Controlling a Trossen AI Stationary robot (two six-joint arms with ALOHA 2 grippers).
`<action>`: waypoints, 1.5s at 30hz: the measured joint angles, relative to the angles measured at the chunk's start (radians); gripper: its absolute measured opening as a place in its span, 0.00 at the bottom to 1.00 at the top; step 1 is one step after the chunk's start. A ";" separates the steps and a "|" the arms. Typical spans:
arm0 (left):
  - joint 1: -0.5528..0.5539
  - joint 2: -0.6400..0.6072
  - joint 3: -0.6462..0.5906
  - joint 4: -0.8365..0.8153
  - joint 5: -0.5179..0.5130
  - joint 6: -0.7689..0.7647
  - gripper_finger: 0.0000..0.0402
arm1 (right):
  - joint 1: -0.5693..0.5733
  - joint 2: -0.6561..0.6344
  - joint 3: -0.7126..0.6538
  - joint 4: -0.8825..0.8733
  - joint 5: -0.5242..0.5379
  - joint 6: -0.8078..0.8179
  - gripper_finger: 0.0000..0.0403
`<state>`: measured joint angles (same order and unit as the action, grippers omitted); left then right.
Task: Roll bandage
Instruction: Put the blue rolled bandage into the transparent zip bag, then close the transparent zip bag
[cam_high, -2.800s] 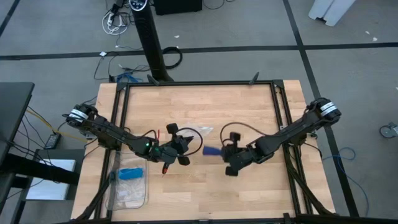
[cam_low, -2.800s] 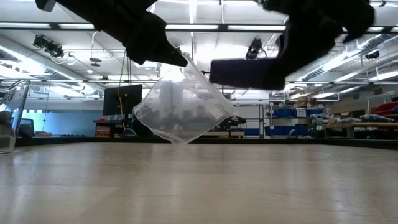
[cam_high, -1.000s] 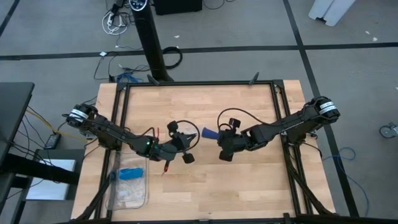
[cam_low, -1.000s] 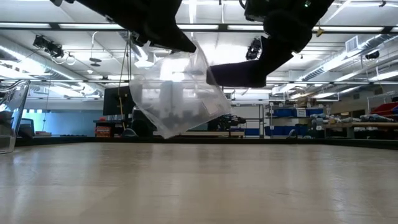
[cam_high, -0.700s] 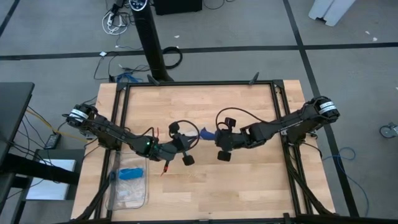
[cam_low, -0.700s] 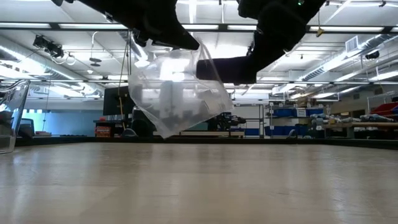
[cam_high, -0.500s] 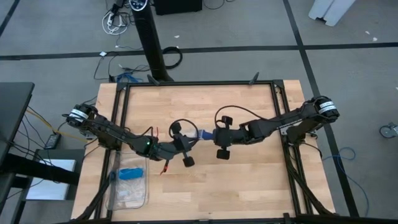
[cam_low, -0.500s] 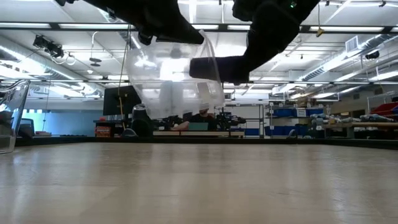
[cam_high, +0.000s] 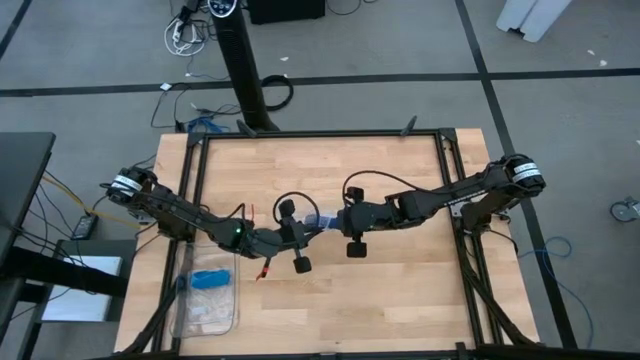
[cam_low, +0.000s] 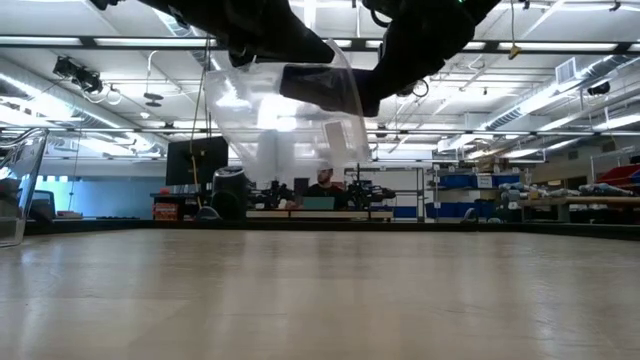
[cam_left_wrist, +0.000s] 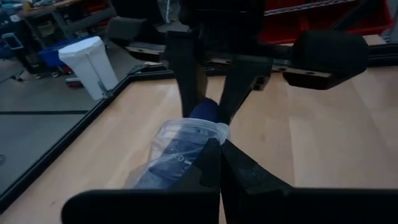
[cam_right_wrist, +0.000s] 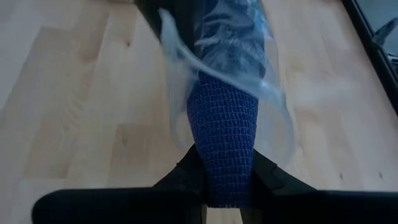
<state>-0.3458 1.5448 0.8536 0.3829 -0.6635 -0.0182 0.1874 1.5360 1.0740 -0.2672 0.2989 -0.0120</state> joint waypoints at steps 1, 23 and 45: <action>0.000 0.000 0.000 0.007 0.005 0.000 0.00 | -0.005 0.000 0.000 0.005 -0.011 0.000 0.13; 0.040 -0.002 -0.257 0.671 0.173 0.002 0.00 | 0.146 -0.214 -0.001 -0.074 0.138 0.020 0.51; 0.035 -0.003 -0.424 1.151 0.336 0.046 0.00 | 0.256 -0.202 -0.650 1.274 0.296 0.010 0.49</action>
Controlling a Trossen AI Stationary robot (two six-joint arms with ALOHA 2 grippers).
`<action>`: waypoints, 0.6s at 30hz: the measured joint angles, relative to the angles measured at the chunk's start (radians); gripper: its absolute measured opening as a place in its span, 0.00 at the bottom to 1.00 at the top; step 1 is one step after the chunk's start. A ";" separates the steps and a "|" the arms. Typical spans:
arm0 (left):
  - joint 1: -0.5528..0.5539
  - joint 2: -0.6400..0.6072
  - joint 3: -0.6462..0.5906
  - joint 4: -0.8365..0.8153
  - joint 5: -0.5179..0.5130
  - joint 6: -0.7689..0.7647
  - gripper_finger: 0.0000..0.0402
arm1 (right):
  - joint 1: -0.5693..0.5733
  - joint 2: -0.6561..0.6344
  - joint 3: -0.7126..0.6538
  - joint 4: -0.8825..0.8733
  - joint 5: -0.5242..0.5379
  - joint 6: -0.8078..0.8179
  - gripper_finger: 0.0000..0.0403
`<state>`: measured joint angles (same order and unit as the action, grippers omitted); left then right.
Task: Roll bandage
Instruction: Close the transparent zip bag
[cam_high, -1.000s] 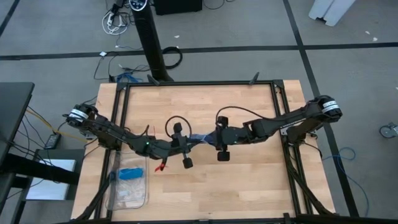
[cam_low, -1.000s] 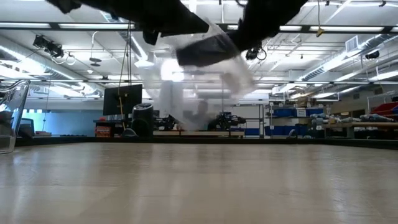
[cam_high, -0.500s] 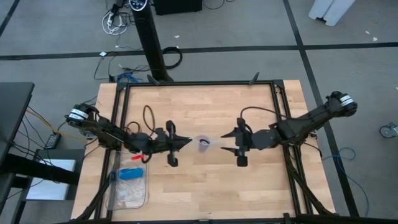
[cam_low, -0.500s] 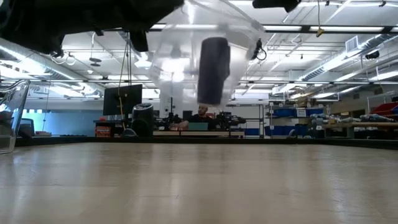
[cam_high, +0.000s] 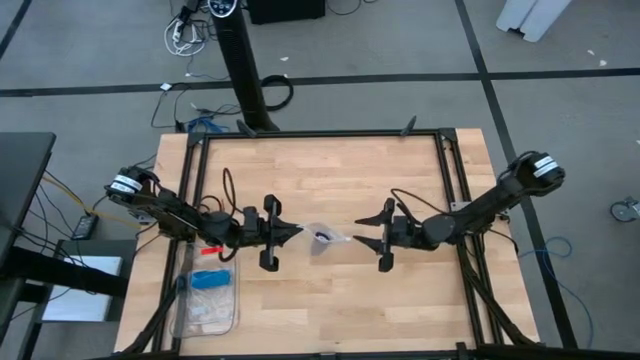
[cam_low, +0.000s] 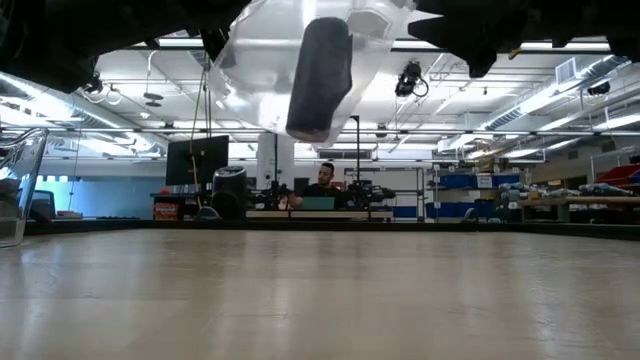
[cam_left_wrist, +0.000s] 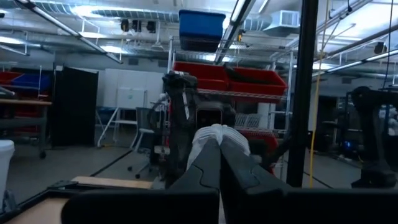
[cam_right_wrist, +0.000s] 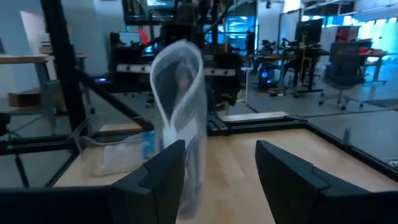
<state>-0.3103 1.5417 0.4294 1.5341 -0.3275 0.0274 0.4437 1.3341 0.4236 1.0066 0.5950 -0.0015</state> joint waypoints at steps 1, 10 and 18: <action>0.000 0.000 0.000 0.004 0.000 0.005 0.00 | 0.000 0.024 0.000 0.029 -0.008 0.000 0.48; 0.000 0.000 0.000 0.014 -0.001 0.021 0.00 | 0.009 0.195 0.055 0.205 -0.063 -0.010 0.44; 0.000 -0.012 0.000 0.022 -0.001 0.040 0.00 | 0.094 0.179 0.061 0.225 0.043 -0.155 0.49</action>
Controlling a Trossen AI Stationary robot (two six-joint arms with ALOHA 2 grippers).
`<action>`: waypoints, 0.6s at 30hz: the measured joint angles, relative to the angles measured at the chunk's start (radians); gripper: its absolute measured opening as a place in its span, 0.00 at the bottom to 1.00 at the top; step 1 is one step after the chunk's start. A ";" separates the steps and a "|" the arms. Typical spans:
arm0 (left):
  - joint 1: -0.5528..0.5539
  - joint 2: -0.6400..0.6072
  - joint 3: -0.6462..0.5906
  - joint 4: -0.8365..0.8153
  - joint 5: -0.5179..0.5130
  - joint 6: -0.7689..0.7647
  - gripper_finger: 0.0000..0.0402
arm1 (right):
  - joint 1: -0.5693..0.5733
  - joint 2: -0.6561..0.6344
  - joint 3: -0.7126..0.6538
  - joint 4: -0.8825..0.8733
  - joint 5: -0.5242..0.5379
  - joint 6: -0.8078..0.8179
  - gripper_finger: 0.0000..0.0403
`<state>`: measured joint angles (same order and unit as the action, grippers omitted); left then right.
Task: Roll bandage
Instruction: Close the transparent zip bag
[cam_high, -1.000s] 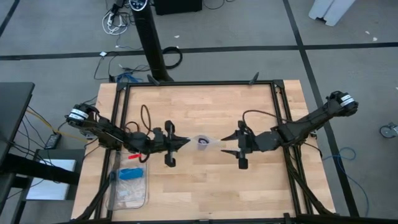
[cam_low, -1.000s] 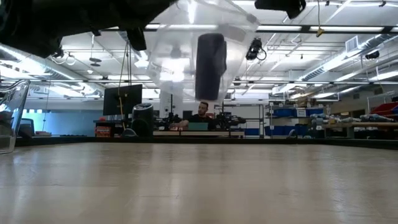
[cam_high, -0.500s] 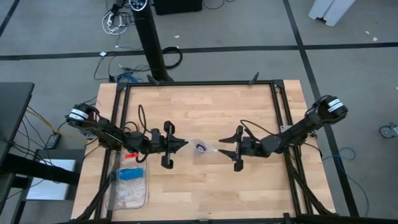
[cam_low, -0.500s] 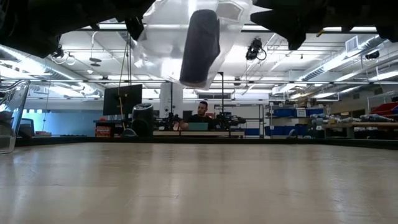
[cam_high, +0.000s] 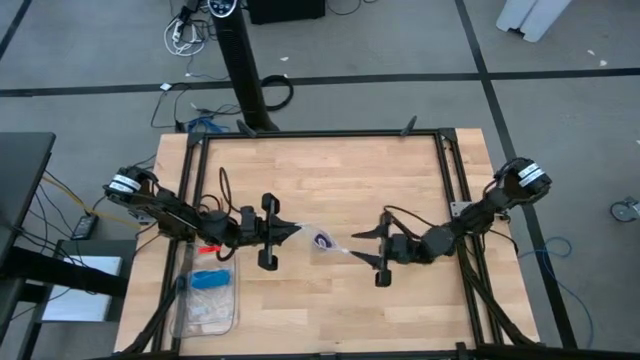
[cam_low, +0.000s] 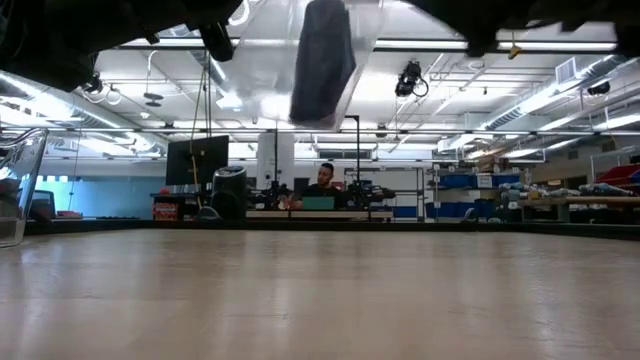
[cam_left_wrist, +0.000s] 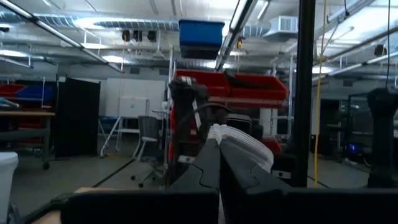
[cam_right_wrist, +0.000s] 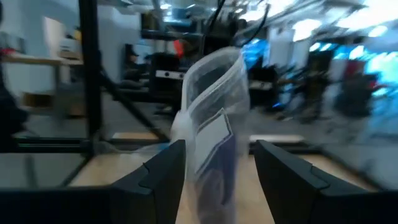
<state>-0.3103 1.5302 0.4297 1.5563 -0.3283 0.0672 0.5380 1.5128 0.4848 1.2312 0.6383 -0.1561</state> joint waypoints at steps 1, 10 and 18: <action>0.000 -0.007 0.000 0.001 0.000 0.001 0.00 | 0.024 -0.022 -0.003 -0.001 0.055 -0.046 0.49; 0.002 -0.046 0.000 -0.024 -0.019 0.017 0.00 | 0.141 -0.174 -0.012 -0.111 0.300 -0.240 0.41; 0.003 -0.046 0.000 -0.024 -0.042 0.033 0.00 | 0.027 -0.106 -0.012 -0.188 0.059 0.016 0.29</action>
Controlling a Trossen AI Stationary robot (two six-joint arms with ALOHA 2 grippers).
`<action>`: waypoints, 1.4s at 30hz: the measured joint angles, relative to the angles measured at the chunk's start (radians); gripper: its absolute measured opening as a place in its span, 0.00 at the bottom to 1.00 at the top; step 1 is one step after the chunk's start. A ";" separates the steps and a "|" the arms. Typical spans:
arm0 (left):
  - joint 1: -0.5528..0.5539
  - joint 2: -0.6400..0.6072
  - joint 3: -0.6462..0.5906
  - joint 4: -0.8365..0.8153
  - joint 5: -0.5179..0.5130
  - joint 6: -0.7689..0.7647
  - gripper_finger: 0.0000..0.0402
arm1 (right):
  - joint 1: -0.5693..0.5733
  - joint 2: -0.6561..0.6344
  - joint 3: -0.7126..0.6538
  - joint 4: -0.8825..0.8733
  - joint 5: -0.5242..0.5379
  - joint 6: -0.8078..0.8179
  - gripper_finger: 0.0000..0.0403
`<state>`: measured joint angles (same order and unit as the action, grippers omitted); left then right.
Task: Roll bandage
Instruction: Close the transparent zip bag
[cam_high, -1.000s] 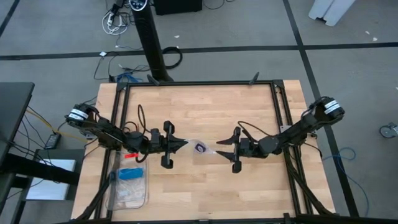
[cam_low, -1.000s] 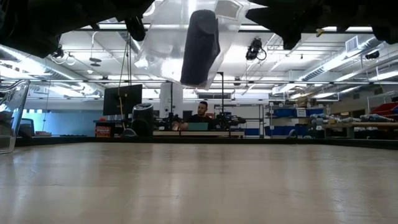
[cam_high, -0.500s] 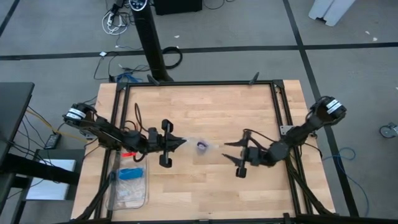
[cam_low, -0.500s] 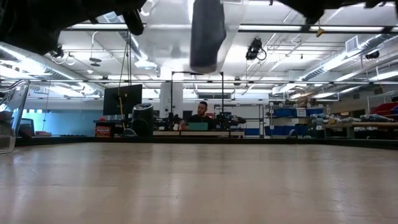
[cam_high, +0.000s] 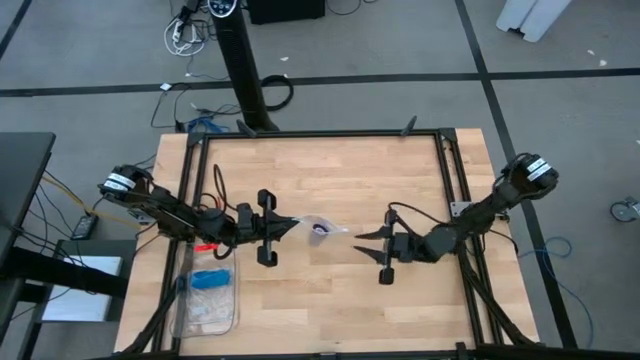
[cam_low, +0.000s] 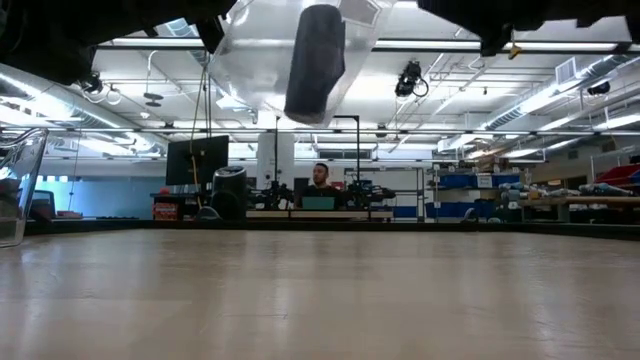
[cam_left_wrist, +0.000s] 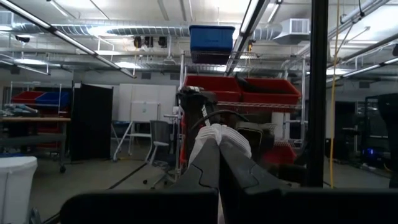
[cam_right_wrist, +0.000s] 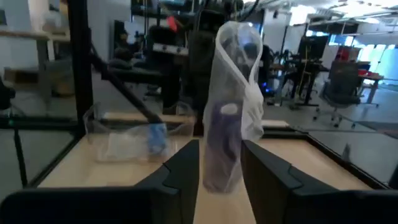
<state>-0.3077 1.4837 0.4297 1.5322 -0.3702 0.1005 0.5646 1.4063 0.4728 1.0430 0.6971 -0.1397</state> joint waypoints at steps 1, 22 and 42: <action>0.000 0.000 0.000 -0.001 0.000 0.000 0.00 | -0.015 0.020 0.000 0.043 -0.024 0.001 0.28; -0.003 0.000 0.000 0.002 0.017 -0.012 0.00 | -0.059 0.177 0.000 0.325 0.065 -0.033 0.41; -0.003 0.000 0.000 0.004 0.018 -0.015 0.00 | -0.157 0.177 0.070 0.231 -0.171 0.017 0.06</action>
<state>-0.3103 1.4837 0.4297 1.5362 -0.3518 0.0854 0.4076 1.5837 0.5426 1.2739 0.5262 -0.1223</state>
